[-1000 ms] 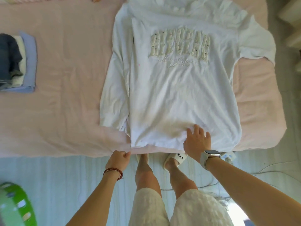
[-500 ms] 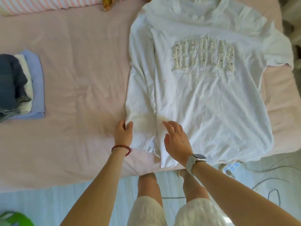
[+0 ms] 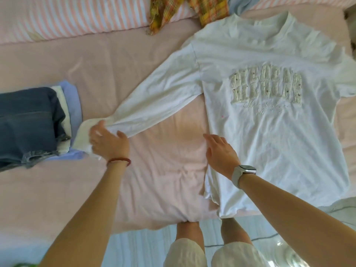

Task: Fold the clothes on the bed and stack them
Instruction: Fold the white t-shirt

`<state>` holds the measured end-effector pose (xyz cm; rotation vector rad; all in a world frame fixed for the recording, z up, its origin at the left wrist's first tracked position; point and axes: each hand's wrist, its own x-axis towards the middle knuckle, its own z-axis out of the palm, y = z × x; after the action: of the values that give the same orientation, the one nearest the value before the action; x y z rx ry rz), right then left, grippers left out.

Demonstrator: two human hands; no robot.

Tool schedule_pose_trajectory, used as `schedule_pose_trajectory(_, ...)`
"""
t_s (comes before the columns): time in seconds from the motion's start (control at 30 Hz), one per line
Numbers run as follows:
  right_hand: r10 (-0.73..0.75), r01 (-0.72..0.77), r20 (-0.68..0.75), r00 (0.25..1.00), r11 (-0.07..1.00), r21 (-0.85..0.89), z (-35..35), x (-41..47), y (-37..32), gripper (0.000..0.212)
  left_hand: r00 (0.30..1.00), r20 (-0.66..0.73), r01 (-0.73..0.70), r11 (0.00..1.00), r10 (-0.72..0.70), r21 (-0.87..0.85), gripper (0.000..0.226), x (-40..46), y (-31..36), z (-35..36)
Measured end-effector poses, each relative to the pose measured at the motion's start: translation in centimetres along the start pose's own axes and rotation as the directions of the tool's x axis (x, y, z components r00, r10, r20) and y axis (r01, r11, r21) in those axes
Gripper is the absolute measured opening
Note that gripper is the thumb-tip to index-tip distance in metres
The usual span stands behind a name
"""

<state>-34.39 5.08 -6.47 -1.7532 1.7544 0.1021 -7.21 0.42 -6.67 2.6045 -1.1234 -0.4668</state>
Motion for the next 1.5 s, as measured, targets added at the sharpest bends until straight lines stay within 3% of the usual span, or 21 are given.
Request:
schedule_pose_trajectory(0.07,0.045,-0.044,0.027,0.999,0.999,-0.031,0.5,0.0,0.2,0.045,0.970,0.095,-0.210,0.970,0.222,-0.125,0.042,-3.4,0.5,2.4)
schedule_pose_trajectory(0.1,0.075,-0.075,0.021,0.997,0.997,-0.025,0.7,-0.1,0.4,0.041,0.942,0.182,-0.240,0.945,0.282,-0.221,0.036,-5.5,0.8,3.4)
schedule_pose_trajectory(0.17,0.149,-0.148,0.011,0.989,0.989,-0.007,1.1,-0.7,1.1,0.030,0.834,0.451,-0.163,0.924,0.317,-0.347,0.023,-9.9,1.2,4.8)
schedule_pose_trajectory(0.23,0.235,-0.235,0.019,0.972,0.972,0.013,1.6,-1.5,2.1,0.028,0.653,0.684,-0.116,0.936,0.325,-0.333,0.016,-14.0,0.8,6.4)
schedule_pose_trajectory(0.27,0.297,-0.298,0.032,0.954,0.954,0.034,1.8,-1.8,2.7,0.033,0.579,0.751,-0.111,0.943,0.317,-0.312,0.015,-15.9,0.4,7.2)
schedule_pose_trajectory(0.33,0.420,-0.424,0.062,0.906,0.902,0.085,2.2,-2.2,3.7,0.036,0.511,0.819,-0.107,0.964,0.263,-0.243,0.016,-18.9,-0.1,8.1)
schedule_pose_trajectory(0.43,0.469,-0.479,0.098,0.878,0.862,0.166,2.5,-1.9,4.6,0.018,0.539,0.819,-0.133,0.980,0.196,-0.147,0.023,-21.1,0.3,8.9)
schedule_pose_trajectory(0.57,0.521,-0.508,0.076,0.850,0.774,0.377,1.9,-1.8,4.9,0.019,0.592,0.794,-0.103,0.990,0.143,-0.101,0.021,-21.2,1.6,9.3)
schedule_pose_trajectory(0.67,0.584,-0.514,0.024,0.811,0.693,0.505,1.6,-2.7,5.0,0.019,0.606,0.761,-0.118,0.972,0.232,-0.203,0.014,-20.6,1.3,8.8)
schedule_pose_trajectory(0.83,0.585,-0.471,-0.007,0.811,0.660,0.586,1.6,-4.0,4.9,0.017,0.739,0.653,0.185,0.883,0.164,-0.431,0.009,-20.1,0.0,6.5)
schedule_pose_trajectory(0.9,0.581,-0.471,0.022,0.814,0.636,0.611,1.9,-3.9,5.1,0.018,0.776,0.610,0.199,0.856,0.161,-0.478,0.015,-20.1,-0.7,5.7)
schedule_pose_trajectory(0.97,0.567,-0.476,0.062,0.822,0.622,0.622,2.2,-3.9,5.1,0.022,0.766,0.606,0.148,0.859,0.213,-0.489,0.016,-20.5,-1.3,5.4)
schedule_pose_trajectory(1.03,0.524,-0.452,0.079,0.848,0.637,0.624,2.3,-4.0,5.0,0.024,0.745,0.624,0.109,0.879,0.237,-0.464,0.006,-21.1,-1.3,5.5)
schedule_pose_trajectory(1.1,0.481,-0.418,0.069,0.874,0.670,0.614,2.2,-4.3,5.0,0.023,0.742,0.640,0.093,0.914,0.200,-0.394,0.024,-21.4,-1.1,6.0)
schedule_pose_trajectory(1.23,0.394,-0.355,0.052,0.918,0.754,0.552,2.6,-5.0,5.5,0.022,0.737,0.666,-0.073,0.993,0.116,-0.092,0.025,-22.0,-1.0,6.1)
schedule_pose_trajectory(1.3,0.331,-0.313,0.055,0.942,0.807,0.501,3.0,-5.3,5.9,0.026,0.763,0.629,-0.076,0.987,0.148,-0.140,0.021,-22.4,-1.0,6.0)
schedule_pose_trajectory(1.4,0.286,-0.291,0.076,0.955,0.862,0.416,3.2,-6.1,5.9,0.023,0.811,0.577,0.131,0.932,0.096,-0.339,0.011,-23.0,-1.3,5.7)
schedule_pose_trajectory(1.5,0.222,-0.226,0.043,0.974,0.949,0.219,3.4,-7.1,6.2,0.043,0.844,0.523,0.397,0.796,-0.121,-0.456,0.023,-22.8,-3.0,5.0)
